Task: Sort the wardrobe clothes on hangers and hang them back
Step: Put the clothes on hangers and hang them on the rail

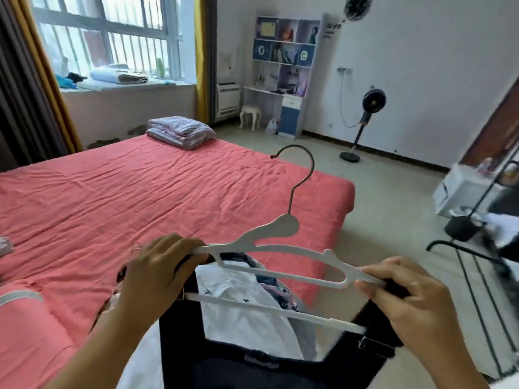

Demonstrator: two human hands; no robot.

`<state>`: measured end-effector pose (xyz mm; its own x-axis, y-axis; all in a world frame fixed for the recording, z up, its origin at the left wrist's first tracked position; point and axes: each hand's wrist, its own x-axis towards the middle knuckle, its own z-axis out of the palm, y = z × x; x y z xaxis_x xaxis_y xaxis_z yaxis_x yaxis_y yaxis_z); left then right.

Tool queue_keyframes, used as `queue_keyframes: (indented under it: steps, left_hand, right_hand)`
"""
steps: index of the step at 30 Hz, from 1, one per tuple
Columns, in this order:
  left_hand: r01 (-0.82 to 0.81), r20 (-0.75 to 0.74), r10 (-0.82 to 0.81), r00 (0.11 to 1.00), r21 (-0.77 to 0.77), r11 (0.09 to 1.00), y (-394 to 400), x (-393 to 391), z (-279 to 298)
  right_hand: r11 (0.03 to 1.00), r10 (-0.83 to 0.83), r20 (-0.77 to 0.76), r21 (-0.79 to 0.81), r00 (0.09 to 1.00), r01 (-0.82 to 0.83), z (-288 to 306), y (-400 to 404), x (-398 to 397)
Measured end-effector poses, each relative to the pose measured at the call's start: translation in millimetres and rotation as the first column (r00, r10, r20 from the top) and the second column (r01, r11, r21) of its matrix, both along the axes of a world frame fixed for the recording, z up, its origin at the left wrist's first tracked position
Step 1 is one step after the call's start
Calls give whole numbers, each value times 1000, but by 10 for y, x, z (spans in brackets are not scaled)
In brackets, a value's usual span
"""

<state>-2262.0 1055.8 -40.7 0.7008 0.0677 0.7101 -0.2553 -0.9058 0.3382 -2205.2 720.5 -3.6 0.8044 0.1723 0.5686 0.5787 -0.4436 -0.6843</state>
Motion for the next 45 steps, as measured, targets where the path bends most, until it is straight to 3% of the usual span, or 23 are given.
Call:
queue_keyframes:
  steps: [8,13,16,23,27,34,43,45]
  left_hand:
    - [318,182,-324,928,63,946,-1506,637,465]
    - [422,254,-434,864,104,901,-2376,808,734]
    - [513,277,-519,809,101,853,-2842,841,886]
    - [682,317,-676,665,111,723,-3677,940,1066]
    - [792,308,-777,549,104,601,-4051,953,1137]
    - [936,381,-893,238,154,316,-4812,754,1336]
    - [989,197,-978,-73,138,-46,-5825,149,1536]
    - [984,173,-974,-146,123,-126,-5992,-66,1603]
  right_hand:
    - [934,-352,147,-8,925,357,436,-1440,-662]
    - [816,-484,296,-185,823,547,720,-2188,-1095]
    - [763,-513,382,-206,768,612,834,-2549,-1336]
    - [671,-616,407,-177,674,720,1032,-2995,-1801]
    - [636,-706,300,-130,641,761,1224,-3064,-2108]
    - [419,-905,100,37,414,907,1438,-2980,-2733]
    - [-87,-993,67,119,-95,989,1457,-2636,-3498]
    - [-164,-982,71,127,-174,978,1509,-2546,-3639]
